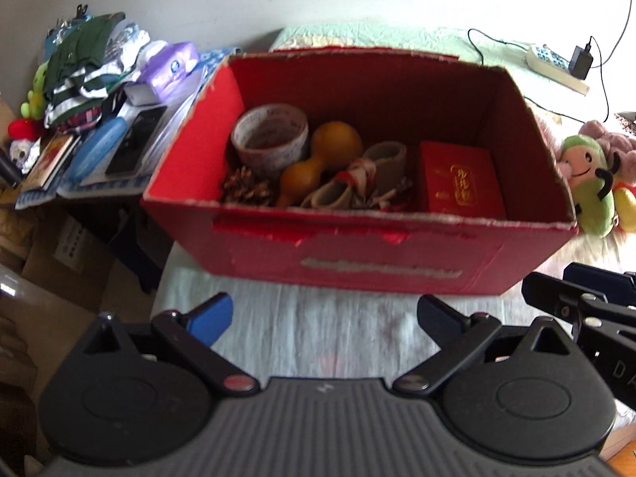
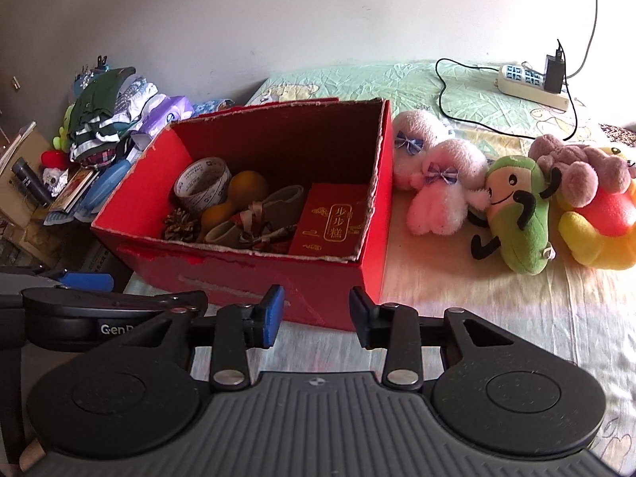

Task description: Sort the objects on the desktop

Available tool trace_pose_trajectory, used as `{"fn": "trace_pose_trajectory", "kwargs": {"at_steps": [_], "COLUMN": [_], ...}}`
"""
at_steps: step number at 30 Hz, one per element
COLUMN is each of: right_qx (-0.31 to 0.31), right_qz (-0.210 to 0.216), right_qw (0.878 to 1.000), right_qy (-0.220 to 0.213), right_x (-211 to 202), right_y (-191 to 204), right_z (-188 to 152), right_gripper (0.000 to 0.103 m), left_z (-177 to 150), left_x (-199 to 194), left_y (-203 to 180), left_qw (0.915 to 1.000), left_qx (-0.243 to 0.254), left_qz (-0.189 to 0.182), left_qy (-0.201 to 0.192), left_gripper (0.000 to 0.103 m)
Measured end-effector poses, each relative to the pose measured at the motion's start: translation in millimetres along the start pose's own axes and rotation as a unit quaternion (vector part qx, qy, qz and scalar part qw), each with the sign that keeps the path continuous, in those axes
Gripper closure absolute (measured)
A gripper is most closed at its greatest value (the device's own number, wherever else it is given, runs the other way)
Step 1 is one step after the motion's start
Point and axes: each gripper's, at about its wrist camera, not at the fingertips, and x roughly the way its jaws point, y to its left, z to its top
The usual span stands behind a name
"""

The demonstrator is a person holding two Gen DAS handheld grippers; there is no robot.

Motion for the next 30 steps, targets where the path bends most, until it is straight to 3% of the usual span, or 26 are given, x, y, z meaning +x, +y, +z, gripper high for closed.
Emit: {"fn": "trace_pose_trajectory", "kwargs": {"at_steps": [9, 14, 17, 30], "right_qx": [-0.018, -0.027, -0.034, 0.007], "right_qz": [0.036, 0.044, 0.045, 0.028], "right_qw": [0.999, 0.998, 0.998, 0.999], "right_qy": [0.031, 0.04, 0.031, -0.028], "right_x": [8, 9, 5, -7], "right_y": [9, 15, 21, 32], "right_z": [-16, -16, -10, 38], "right_gripper": [0.063, 0.063, 0.063, 0.063], "left_z": [-21, -18, -7, 58], "left_x": [8, 9, 5, -7], "left_y": [9, 17, 19, 43], "left_qw": [0.9991, 0.9991, 0.9996, 0.9992], "left_qx": [-0.032, -0.024, -0.009, 0.004], "left_qz": [0.019, 0.017, 0.023, -0.024], "left_qy": [0.022, 0.029, 0.014, -0.031], "left_gripper": [0.003, 0.004, 0.004, 0.003]}}
